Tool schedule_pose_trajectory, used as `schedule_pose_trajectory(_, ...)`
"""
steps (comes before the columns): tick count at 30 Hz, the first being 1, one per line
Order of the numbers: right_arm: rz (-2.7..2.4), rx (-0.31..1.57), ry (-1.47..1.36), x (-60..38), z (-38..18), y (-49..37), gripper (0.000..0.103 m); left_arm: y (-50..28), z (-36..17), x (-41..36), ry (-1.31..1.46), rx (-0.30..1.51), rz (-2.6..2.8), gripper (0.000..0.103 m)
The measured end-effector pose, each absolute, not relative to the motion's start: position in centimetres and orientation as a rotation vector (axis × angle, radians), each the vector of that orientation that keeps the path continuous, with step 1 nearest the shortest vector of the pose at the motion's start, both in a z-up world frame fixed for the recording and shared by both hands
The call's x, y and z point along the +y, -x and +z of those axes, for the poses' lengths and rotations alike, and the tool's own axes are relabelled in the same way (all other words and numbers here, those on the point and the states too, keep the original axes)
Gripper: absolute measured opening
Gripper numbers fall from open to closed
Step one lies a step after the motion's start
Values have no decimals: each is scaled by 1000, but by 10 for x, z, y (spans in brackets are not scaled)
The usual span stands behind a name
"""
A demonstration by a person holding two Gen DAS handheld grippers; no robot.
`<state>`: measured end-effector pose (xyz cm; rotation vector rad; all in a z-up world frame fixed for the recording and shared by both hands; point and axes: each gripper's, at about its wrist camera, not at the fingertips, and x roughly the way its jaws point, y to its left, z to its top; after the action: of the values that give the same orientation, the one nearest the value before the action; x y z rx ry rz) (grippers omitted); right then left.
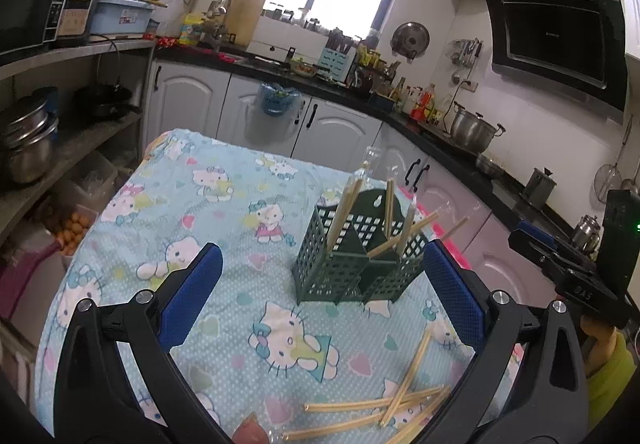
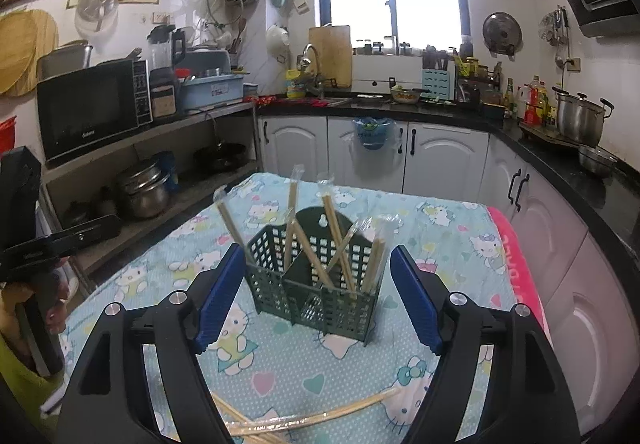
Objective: Organize utensils
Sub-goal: 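Withdraw both open tools from the caddy toward the chopstick pile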
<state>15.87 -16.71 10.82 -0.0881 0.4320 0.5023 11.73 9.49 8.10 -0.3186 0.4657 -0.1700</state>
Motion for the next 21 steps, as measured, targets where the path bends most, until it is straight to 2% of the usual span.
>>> schedule_pose_trajectory(21,433,554,156,-190,49,-152,74,-120,7,58,303,681,-224,92)
